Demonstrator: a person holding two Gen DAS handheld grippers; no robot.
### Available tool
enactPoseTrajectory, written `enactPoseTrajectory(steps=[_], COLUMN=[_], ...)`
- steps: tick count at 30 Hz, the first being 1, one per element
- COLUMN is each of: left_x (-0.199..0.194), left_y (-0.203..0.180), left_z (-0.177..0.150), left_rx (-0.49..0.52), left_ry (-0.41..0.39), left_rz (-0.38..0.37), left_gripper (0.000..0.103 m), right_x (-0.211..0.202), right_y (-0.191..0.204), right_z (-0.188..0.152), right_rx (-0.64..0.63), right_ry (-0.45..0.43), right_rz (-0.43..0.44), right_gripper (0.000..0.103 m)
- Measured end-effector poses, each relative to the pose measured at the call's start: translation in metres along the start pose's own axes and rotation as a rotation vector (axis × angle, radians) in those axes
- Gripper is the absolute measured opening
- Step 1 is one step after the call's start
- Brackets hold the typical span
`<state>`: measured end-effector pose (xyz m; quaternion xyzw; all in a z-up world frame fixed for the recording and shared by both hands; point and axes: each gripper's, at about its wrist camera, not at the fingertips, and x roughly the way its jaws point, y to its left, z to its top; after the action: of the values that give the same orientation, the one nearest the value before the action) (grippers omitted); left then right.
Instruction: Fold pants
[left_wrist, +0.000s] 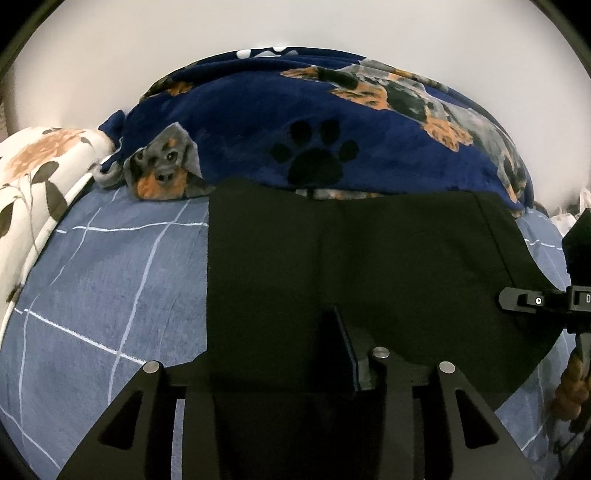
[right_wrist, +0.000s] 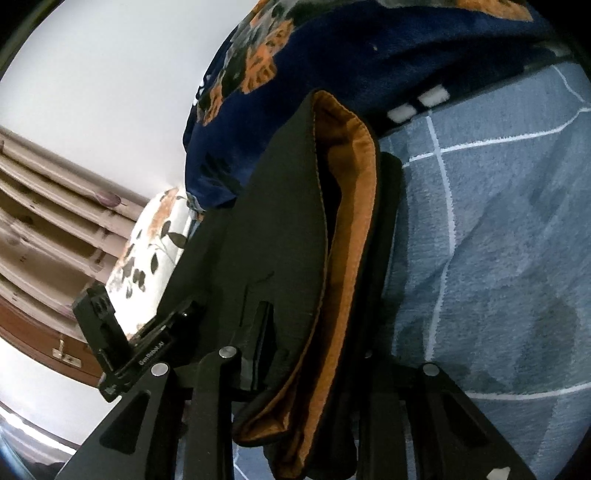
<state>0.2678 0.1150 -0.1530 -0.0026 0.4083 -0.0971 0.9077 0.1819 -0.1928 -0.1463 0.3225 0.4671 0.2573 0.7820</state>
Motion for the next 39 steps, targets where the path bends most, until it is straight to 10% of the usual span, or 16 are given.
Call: enactPoseTrajectory(steps=[39], left_x=[0.005], left_y=[0.005], left_z=[-0.006], left_rx=[-0.028], left_ry=[-0.018], left_rz=[0.045], left_gripper=[0.054], right_x=[0.01], right_y=[0.014], right_z=[-0.005], right_rx=[-0.089], right_ry=[-0.074], right_rz=[-0.105], right_gripper=[0.029])
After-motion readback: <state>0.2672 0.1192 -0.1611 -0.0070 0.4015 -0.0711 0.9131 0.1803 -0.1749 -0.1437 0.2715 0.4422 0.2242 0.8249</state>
